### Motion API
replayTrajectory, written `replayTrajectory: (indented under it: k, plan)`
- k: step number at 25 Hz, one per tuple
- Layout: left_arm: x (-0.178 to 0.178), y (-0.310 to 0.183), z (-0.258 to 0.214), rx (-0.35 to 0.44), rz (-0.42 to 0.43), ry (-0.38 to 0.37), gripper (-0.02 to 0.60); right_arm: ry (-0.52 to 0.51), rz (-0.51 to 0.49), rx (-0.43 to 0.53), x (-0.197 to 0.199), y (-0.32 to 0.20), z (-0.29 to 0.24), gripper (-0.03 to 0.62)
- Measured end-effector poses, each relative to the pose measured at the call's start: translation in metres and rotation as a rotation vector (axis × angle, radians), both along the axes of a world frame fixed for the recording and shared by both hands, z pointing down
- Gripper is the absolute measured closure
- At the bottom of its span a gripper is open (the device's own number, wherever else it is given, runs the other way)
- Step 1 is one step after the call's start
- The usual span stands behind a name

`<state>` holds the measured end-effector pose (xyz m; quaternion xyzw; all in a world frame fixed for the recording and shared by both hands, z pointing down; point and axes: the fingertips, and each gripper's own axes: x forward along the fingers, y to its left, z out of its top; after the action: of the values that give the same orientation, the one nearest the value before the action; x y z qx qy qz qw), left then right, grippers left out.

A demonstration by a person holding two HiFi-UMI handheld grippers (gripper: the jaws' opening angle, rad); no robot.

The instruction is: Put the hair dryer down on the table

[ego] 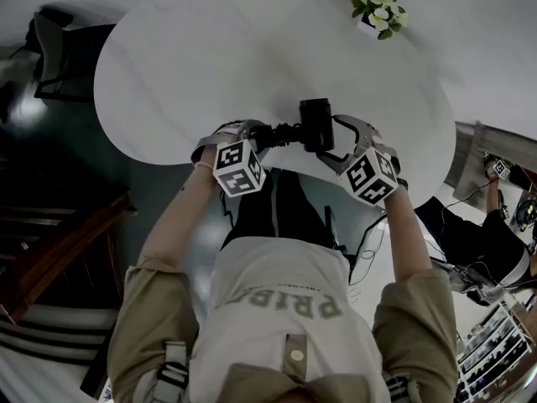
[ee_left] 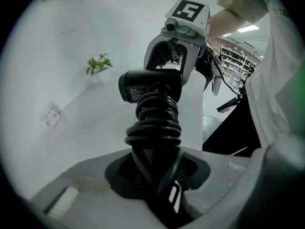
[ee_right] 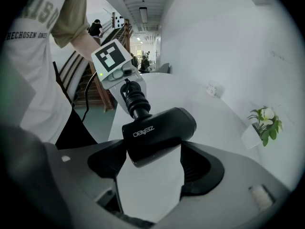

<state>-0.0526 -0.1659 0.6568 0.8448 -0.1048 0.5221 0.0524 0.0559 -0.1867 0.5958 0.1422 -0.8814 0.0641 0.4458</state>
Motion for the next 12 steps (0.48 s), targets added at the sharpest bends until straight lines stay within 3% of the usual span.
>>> replayTrajectory:
  k: [12]
  plan:
    - [-0.002, 0.003, 0.012, -0.030, 0.026, -0.056, 0.436, -0.003, 0.018, -0.022, 0.001, 0.004, 0.018, 0.240]
